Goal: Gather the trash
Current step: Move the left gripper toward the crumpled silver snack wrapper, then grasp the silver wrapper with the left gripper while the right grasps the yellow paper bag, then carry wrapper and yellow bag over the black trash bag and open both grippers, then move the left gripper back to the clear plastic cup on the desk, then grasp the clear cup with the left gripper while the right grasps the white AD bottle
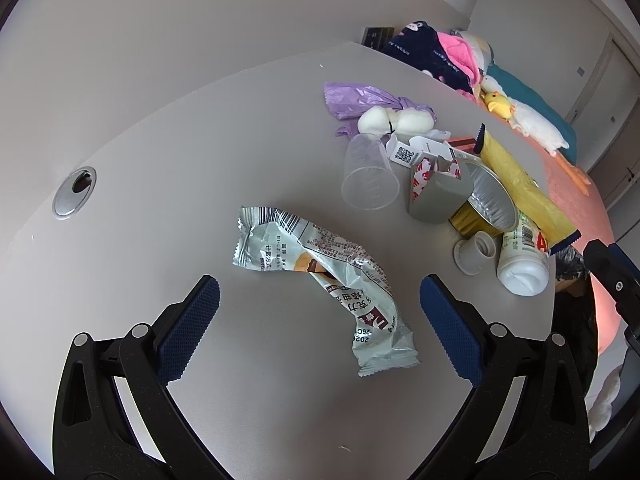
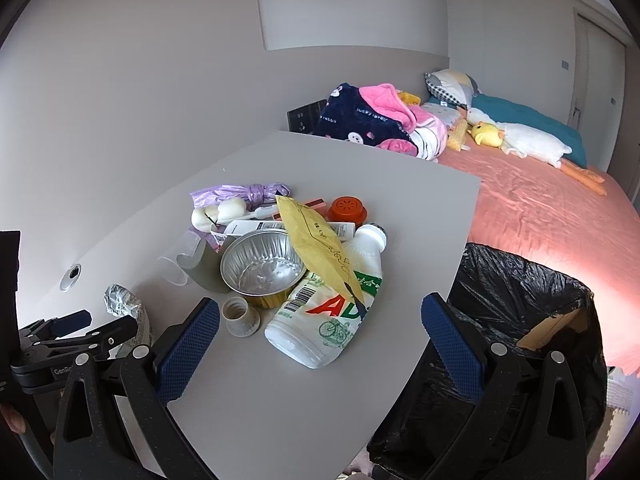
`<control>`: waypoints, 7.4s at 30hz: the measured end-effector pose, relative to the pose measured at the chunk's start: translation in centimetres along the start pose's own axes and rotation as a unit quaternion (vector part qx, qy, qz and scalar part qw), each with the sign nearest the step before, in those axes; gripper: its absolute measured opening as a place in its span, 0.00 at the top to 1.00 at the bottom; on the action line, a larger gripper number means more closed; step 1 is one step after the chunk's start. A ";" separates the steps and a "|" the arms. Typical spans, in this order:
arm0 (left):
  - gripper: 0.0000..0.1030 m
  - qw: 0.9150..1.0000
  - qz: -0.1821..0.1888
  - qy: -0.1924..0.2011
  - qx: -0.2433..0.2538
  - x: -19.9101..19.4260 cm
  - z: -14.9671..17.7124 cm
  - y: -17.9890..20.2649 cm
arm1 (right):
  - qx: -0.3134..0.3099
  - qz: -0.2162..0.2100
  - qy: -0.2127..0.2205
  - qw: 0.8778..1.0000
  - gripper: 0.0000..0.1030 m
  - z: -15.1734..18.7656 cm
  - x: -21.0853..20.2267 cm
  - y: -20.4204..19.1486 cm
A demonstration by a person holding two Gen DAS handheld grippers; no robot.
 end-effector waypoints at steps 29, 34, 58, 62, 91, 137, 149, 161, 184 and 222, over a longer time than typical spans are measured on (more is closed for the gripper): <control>0.19 0.996 -0.067 -0.051 -0.033 3.9 -2.1 -0.9 | -0.066 0.023 -0.061 0.996 0.43 -3.6 7.3 0.5; 0.20 0.997 -0.066 -0.039 -0.030 3.8 -2.1 -0.9 | -0.069 0.028 -0.061 0.995 0.59 -3.3 7.8 0.8; 0.74 0.998 0.028 0.042 -0.037 0.9 -2.0 -1.1 | -0.035 -0.042 -0.030 0.998 0.83 -3.0 4.3 1.0; 0.74 0.997 0.032 0.063 -0.017 -0.9 -2.6 -0.1 | -0.025 -0.039 -0.019 0.999 0.83 -3.2 3.1 1.6; 0.74 0.970 0.157 0.081 0.166 -3.7 -4.4 18.8 | 0.080 0.054 0.040 0.995 0.95 -1.2 -4.3 13.7; 0.06 0.942 0.219 0.021 0.255 1.3 -2.8 28.9 | 0.220 0.125 0.063 0.966 0.27 1.9 -7.1 24.2; 0.06 0.953 0.196 0.046 0.227 0.3 -4.1 24.0 | 0.174 0.092 0.047 0.979 0.27 0.3 -4.7 18.7; 0.06 0.966 0.159 0.068 0.191 -0.7 -5.1 17.7 | 0.144 0.013 0.018 0.989 0.27 -0.7 -1.0 12.6; 0.06 0.988 0.096 0.080 0.094 -0.3 -7.3 6.4 | 0.117 -0.098 -0.071 0.986 0.27 -0.4 6.4 4.4; 0.50 0.997 0.071 0.017 0.017 6.3 -8.4 1.1 | 0.116 -0.162 -0.071 0.977 0.41 -0.8 9.3 1.8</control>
Point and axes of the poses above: each gripper's, at about its wrist camera, not at the fingertips, and x roughly the way its jaws point, y to its right, z to its underside, the point moved 4 cm from there along x, roughly the way its jaws point, and after that the axes turned 10 degrees about -y, right-handed, at the moved point
